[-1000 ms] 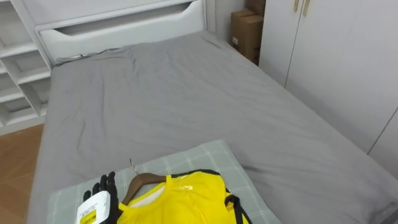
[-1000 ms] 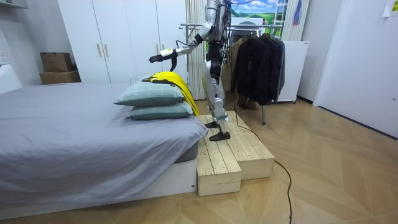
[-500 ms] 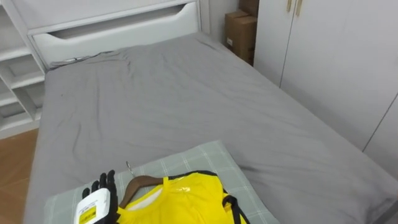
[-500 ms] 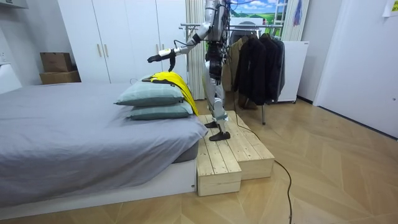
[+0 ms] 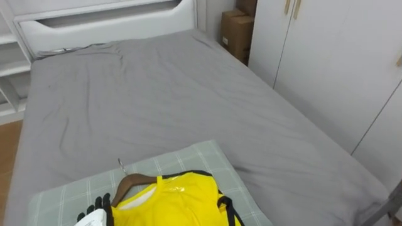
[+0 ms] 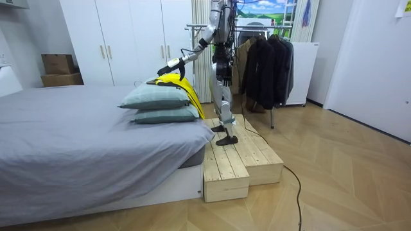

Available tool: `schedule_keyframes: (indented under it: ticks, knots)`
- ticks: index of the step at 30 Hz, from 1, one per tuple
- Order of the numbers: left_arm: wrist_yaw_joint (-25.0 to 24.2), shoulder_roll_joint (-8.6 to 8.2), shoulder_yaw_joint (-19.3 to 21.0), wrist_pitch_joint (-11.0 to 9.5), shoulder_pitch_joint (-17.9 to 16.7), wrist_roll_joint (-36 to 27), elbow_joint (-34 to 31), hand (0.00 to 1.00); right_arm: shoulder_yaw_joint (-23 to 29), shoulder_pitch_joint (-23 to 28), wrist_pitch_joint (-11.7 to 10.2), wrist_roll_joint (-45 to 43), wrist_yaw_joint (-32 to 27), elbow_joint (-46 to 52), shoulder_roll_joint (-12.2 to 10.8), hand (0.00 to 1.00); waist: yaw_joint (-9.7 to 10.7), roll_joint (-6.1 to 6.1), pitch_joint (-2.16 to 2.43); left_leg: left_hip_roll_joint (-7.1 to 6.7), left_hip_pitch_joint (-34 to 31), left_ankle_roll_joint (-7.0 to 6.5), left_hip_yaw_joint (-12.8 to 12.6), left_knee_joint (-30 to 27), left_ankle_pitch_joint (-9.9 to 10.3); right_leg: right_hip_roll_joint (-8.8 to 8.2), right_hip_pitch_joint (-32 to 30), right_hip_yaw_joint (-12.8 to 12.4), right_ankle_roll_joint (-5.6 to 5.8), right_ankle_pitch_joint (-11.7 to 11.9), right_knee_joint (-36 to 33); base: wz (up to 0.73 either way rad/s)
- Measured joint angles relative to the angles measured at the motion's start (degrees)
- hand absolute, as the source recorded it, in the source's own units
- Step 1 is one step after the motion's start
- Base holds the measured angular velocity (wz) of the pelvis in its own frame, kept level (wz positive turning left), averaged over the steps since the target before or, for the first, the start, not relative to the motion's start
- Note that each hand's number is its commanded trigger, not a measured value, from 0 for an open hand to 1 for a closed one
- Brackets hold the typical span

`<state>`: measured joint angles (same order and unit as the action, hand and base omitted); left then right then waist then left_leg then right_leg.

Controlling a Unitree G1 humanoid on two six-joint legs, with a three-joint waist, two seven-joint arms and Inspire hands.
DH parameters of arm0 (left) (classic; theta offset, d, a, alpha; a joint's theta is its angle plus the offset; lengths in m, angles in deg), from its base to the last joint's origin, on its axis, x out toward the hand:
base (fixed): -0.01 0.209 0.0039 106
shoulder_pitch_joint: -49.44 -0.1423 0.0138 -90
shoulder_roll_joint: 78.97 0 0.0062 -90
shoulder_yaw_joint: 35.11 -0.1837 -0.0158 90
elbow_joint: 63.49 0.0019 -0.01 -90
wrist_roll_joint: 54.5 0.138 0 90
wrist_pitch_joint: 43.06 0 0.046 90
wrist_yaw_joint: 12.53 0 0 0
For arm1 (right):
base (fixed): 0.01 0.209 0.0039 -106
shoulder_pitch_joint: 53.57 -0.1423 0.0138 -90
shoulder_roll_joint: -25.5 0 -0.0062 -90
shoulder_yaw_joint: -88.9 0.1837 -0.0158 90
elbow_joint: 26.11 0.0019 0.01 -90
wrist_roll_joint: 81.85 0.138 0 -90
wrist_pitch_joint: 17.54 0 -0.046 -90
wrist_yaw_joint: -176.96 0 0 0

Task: Hang clothes

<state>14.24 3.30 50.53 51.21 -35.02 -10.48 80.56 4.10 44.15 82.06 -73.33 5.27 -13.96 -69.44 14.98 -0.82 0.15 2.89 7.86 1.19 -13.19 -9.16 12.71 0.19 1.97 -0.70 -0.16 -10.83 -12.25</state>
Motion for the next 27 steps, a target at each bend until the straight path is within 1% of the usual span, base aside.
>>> schedule_keyframes:
  ticks: [2,3,4,5,8,9,11,13,15,22,25,27]
  knots:
    - [0.01,0.04,-0.05,0.04,0.59,-1.35,0.99,0.0,-1.56,-0.25,0.16,0.07,-0.12,0.26,0.0,0.0,-0.31,0.12,-0.13,0.06,-0.42,0.0,-0.41,-0.03,0.0,0.06,-0.66,-0.34,-0.05,0.03,-0.88,-0.14]
    - [0.0,0.04,-0.27,0.1,1.59,-1.5,2.89,0.0,-2.34,-0.3,0.18,0.13,-0.13,0.3,-0.05,0.0,-0.35,0.19,-0.19,0.1,-0.64,0.0,-0.39,-0.04,0.0,0.08,-0.98,-0.25,-0.09,0.05,-1.42,-0.03]
    - [-0.04,0.04,-0.38,0.19,1.92,-1.83,3.51,0.0,-2.8,-0.32,0.2,0.14,-0.14,0.31,-0.05,0.0,-0.24,0.18,-0.18,0.1,-0.82,0.0,-0.38,-0.07,0.0,0.08,-1.07,-0.21,-0.11,0.07,-1.54,0.04]
    - [-0.18,0.05,-0.41,0.48,2.44,-2.01,3.69,0.0,-3.87,-0.92,0.27,0.06,-0.21,0.35,-0.05,0.0,-0.05,0.19,-0.08,0.1,-1.44,-0.01,-0.44,-0.39,0.0,0.05,-1.47,-0.23,-0.11,0.08,-1.54,0.03]
    - [-0.21,0.37,-0.28,0.49,4.87,-3.01,4.7,0.0,-3.98,-1.85,0.4,-0.07,-1.01,0.13,-0.3,0.0,-0.39,0.41,-0.21,0.03,-2.63,-0.02,-0.34,-0.38,0.0,0.02,-2.95,-0.31,-0.1,0.1,-1.55,-0.02]
    - [-0.21,0.42,-0.28,0.48,5.1,-3.23,4.95,0.0,-3.98,-2.07,0.4,-0.01,-1.28,-0.03,-0.3,0.0,-0.44,0.5,-0.26,0.03,-2.69,-0.02,-0.33,-0.38,0.0,0.03,-3.04,-0.33,-0.12,0.11,-1.55,-0.06]
    - [-0.22,0.37,-0.32,0.43,6.41,-3.49,6.58,0.0,-4.36,-2.18,-0.07,1.38,-2.01,-0.05,-0.27,0.0,-0.22,0.78,-0.28,0.05,-3.5,-0.04,-0.19,-0.55,-0.02,0.02,-3.4,-0.08,-0.12,0.11,-1.57,0.02]
    - [-0.17,0.41,-0.3,0.38,7.63,-3.5,7.22,0.0,-5.82,-2.26,-0.18,3.05,-2.14,-0.05,-0.27,0.0,-0.7,0.93,-0.26,0.06,-4.21,-0.05,-0.16,-0.56,-0.02,0.02,-4.26,-0.03,-0.12,0.11,-1.57,0.02]
    - [-0.12,0.42,-0.29,0.35,9.13,-3.53,8.81,0.0,-6.43,-2.48,-0.2,3.85,-2.22,-0.12,-0.29,0.0,-1.08,1.09,-0.4,0.05,-4.53,-0.16,-0.15,-0.53,-0.1,0.01,-4.81,-0.07,-0.22,0.2,-1.61,0.0]
    - [0.04,0.93,-0.28,0.36,9.62,-5.24,9.28,0.0,-6.78,-2.95,-0.28,5.02,-2.35,-0.16,-0.29,0.0,-1.17,1.44,-0.6,0.05,-5.19,-0.21,-0.09,-0.66,-0.14,-0.07,-5.4,0.17,-0.23,0.2,-1.75,0.0]
    - [0.04,1.79,-0.25,0.36,10.16,-6.25,10.43,0.0,-6.76,-3.49,-0.28,5.35,-2.27,-0.23,-0.29,0.0,-1.13,1.44,-0.61,0.14,-5.27,-0.21,0.01,-0.66,-0.14,-0.07,-5.45,0.53,-0.29,0.24,-1.8,0.02]
    - [0.05,2.06,-0.21,0.4,10.43,-6.21,10.86,0.0,-6.77,-3.76,-0.25,5.66,-2.2,-0.25,-0.28,0.0,-1.13,1.44,-0.6,0.21,-5.57,-0.21,0.54,-0.66,-0.14,-0.01,-5.99,0.88,-0.33,0.27,-2.39,0.06]
